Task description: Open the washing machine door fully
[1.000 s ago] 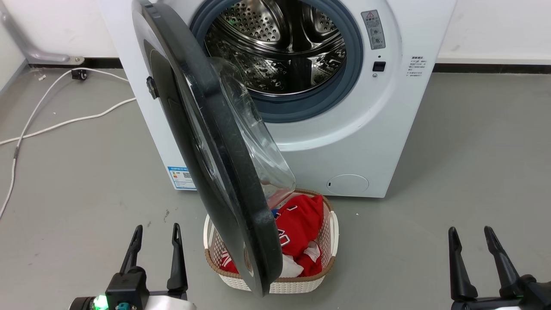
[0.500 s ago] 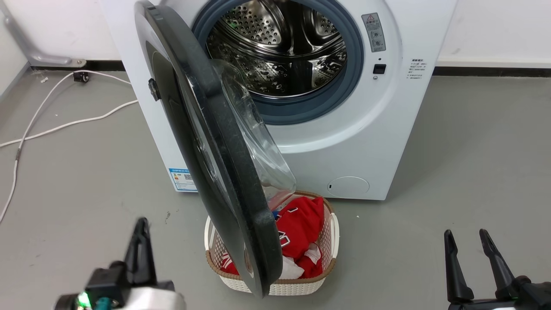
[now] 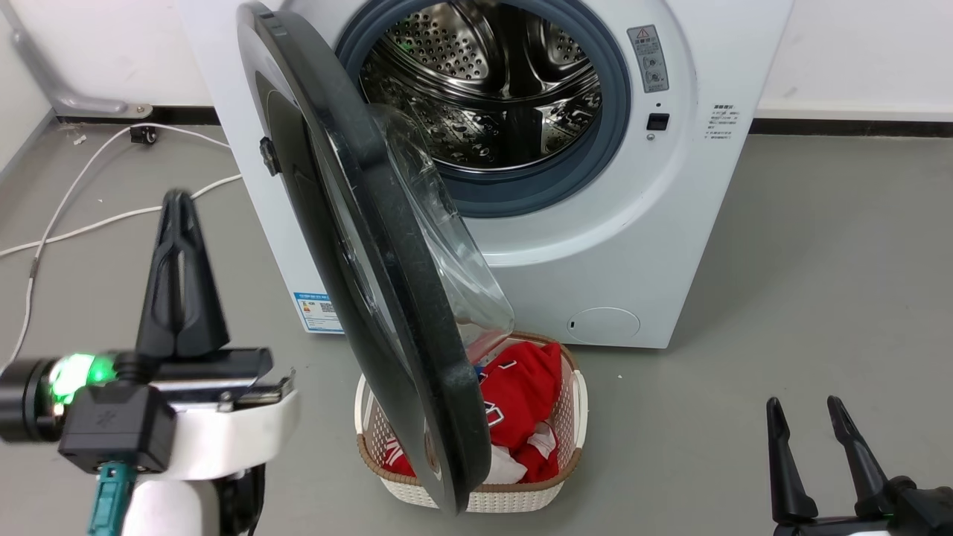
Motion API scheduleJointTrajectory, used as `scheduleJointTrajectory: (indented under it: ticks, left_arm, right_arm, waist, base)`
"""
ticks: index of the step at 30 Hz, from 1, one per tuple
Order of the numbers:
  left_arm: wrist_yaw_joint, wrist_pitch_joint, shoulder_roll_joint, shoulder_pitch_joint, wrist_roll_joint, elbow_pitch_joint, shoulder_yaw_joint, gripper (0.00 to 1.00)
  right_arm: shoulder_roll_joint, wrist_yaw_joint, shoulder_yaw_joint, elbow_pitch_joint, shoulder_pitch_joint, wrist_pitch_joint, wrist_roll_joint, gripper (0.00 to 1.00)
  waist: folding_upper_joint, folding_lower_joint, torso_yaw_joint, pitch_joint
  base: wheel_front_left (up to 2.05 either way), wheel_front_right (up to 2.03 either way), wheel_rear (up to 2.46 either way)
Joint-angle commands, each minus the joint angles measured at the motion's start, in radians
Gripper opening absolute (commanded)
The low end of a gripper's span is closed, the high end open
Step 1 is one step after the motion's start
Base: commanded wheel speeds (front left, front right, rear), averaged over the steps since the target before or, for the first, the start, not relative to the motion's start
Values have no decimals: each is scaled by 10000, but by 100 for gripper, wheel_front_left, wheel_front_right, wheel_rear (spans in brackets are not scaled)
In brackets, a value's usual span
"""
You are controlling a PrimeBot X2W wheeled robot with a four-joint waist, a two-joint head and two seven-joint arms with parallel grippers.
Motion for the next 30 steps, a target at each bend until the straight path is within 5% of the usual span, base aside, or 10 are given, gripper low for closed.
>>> scheduleJointTrajectory:
  ticks: [1,13,30]
  left_arm:
    - [-59,-26,47,-163,66,-117,-87,0]
    - [-819,-26,-4,-1271,929,-1223,-2536,0]
    - [-1295,471,-280,-1021,1125,-716,-5828,0]
  right_arm:
    - [30,-2,12,-4,-25,-21,81,100]
    - [29,-2,98,39,-36,-21,41,100]
    - [29,-2,69,160,-55,-21,-37,100]
  waist:
    - [0,0,-1,6]
    - [0,0,-78,98]
    - [0,0,5,219]
  base:
    - [0,0,0]
    - [0,0,0]
    - [0,0,0]
